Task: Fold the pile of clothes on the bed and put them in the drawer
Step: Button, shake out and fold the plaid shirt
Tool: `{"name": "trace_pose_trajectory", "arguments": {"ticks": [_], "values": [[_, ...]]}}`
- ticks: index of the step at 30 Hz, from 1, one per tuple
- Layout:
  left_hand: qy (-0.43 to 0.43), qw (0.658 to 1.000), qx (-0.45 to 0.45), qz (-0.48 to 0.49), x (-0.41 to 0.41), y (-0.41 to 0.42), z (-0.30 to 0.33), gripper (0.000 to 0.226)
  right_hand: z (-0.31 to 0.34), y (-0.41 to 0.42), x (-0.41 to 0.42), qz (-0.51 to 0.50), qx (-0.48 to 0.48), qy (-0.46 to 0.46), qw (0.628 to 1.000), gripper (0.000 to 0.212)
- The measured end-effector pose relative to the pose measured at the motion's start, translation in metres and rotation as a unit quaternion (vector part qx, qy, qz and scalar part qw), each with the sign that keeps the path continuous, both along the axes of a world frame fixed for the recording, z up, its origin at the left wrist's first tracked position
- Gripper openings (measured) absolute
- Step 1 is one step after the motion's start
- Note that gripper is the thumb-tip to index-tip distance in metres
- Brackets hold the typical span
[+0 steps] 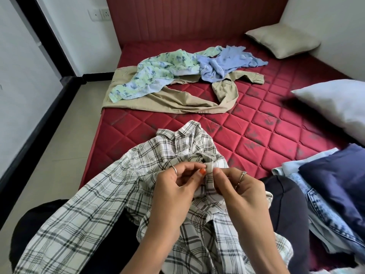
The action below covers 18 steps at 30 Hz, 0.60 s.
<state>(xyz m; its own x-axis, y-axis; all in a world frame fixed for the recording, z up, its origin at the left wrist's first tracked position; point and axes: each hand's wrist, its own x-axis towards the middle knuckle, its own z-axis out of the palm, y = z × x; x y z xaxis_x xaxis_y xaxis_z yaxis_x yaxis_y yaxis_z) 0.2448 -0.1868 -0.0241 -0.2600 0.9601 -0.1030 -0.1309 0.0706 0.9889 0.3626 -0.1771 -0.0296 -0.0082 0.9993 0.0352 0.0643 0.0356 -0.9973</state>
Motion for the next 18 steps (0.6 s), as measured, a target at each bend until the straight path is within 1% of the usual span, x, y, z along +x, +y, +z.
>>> {"name": "trace_pose_trajectory", "arguments": {"ticks": [2,4,6,8,12,18], "values": [[-0.004,1.000,-0.005,0.005,-0.0020,-0.0001,-0.0010,0.007,0.0004,-0.0004,-0.0007,0.010,-0.013,0.030,0.999,0.030],[0.007,1.000,-0.009,0.004,-0.0041,-0.0006,-0.0030,0.012,-0.0003,0.0007,-0.0012,0.014,-0.033,0.069,0.997,0.028],[0.015,1.000,-0.007,0.002,-0.0052,-0.0003,-0.0031,0.010,-0.0012,0.0024,-0.0017,0.020,-0.048,0.092,0.994,0.022],[0.021,1.000,-0.004,0.001,-0.0055,0.0004,-0.0028,0.007,-0.0020,0.0032,-0.0019,0.032,-0.056,0.098,0.993,0.017],[0.026,1.000,0.006,0.000,-0.0057,0.0005,-0.0036,0.009,-0.0033,0.0037,-0.0021,0.046,-0.064,0.107,0.991,0.008],[0.028,1.000,-0.003,0.004,-0.0086,0.0006,-0.0038,0.010,-0.0026,0.0068,-0.0041,0.053,-0.073,0.083,0.993,0.008]]}}
